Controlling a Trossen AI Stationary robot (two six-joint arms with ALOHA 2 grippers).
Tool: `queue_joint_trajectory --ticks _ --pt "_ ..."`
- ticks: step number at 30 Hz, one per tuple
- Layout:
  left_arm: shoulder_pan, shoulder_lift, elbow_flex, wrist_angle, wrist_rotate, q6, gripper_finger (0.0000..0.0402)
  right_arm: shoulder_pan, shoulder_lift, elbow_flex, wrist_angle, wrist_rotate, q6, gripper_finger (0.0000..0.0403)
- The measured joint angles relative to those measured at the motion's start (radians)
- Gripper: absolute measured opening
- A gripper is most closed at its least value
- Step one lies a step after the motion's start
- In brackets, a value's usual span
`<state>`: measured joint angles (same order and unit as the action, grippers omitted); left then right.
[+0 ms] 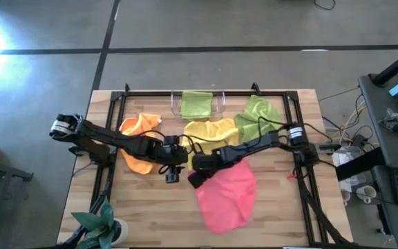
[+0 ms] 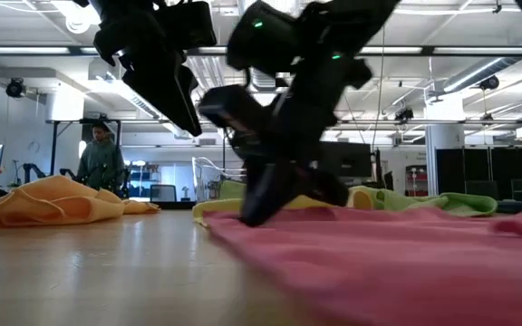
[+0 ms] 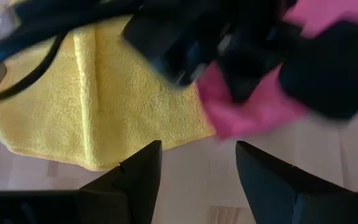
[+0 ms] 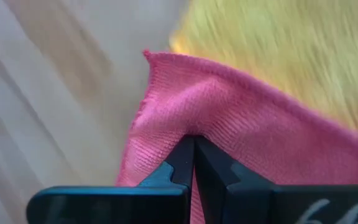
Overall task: Fold microfiber towels
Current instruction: Fold the pink microfiber cloth
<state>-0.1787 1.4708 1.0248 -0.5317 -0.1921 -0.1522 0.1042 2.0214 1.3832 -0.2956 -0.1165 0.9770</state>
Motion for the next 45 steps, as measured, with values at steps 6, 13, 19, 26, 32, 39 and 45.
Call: queue_joint_trajectory --ticks 6,13,19,26,32,39,45 --pt "-0.004 -0.015 0.000 -0.054 0.000 -0.031 0.0189 -0.043 0.070 0.135 -0.061 0.005 -0.063 0.0008" --pt "-0.047 -0.064 -0.009 -0.054 0.000 -0.080 0.0189 -0.051 0.036 0.146 -0.067 0.011 -0.190 0.0008" --pt "-0.113 -0.062 -0.015 -0.007 0.000 -0.088 0.0189 -0.027 -0.057 0.147 -0.128 0.012 -0.267 0.0008" --pt "-0.147 0.012 -0.049 0.171 0.000 -0.097 0.0189 0.082 -0.147 0.147 -0.337 0.005 -0.301 0.0008" --pt "-0.147 0.084 -0.116 0.379 0.001 -0.096 0.0189 0.189 -0.146 0.129 -0.407 0.013 -0.271 0.0008" --pt "-0.143 0.167 -0.158 0.500 0.001 -0.093 0.0189 0.225 -0.142 0.059 -0.401 0.049 -0.204 0.0008" --pt "-0.142 0.228 -0.164 0.566 0.001 -0.077 0.0189 0.228 -0.141 -0.006 -0.395 0.035 -0.156 0.0008"
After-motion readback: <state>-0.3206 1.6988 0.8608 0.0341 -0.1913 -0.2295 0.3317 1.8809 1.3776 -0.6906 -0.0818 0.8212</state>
